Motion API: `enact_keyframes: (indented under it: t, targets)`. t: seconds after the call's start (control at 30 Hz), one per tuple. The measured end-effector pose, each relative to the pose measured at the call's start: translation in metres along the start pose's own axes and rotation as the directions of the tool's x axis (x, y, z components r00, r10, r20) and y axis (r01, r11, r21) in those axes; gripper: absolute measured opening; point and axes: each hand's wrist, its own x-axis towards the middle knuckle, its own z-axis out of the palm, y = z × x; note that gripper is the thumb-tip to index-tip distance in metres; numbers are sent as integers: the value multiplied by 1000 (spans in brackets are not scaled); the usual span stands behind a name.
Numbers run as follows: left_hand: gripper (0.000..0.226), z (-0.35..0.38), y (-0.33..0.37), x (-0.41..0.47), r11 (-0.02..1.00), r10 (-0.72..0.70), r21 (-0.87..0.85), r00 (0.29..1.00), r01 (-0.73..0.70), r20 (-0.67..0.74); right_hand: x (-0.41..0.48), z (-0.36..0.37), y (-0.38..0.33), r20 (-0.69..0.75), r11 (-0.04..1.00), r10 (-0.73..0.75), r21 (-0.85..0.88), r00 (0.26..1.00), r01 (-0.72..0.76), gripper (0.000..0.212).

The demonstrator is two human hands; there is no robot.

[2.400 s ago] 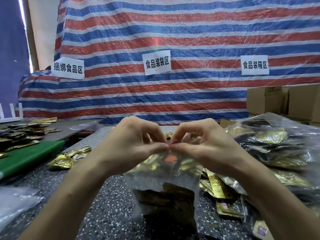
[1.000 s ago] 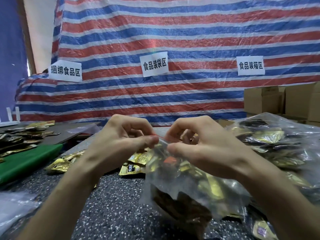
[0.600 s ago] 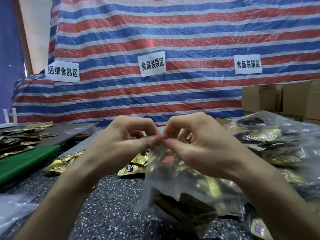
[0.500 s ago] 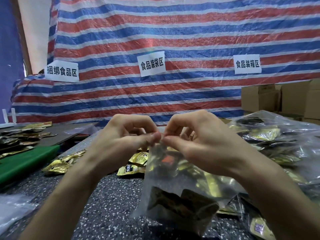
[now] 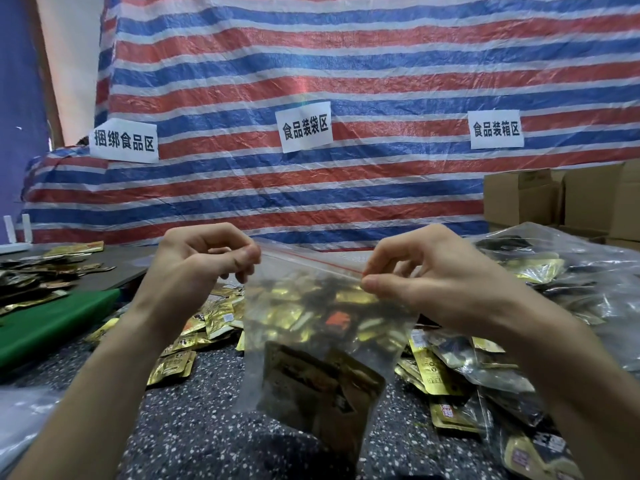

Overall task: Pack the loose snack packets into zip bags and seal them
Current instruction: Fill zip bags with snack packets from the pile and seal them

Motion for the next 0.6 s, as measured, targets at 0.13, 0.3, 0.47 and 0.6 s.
enact_keyframes:
  t: [0.13, 0.3, 0.47, 0.6]
  targets:
    - [9, -8, -4, -1, 1000, -31, 2, 998, 31, -52, -1, -6, 10, 24, 999, 47, 0, 999, -47, 16]
    - [14, -16, -9, -1, 998, -51, 21, 995, 53, -84, -1, -9, 18, 39, 997, 74, -23, 997, -73, 19]
    - [21, -12, -10, 0, 995, -54, 79, 997, 59, -56, -1, -9, 20, 107, 982, 75, -182, 992, -54, 27]
    - [21, -4, -2, 2, 996, -66, 63, 997, 69, -38, -2, -9, 23, 111, 983, 63, -181, 992, -42, 27]
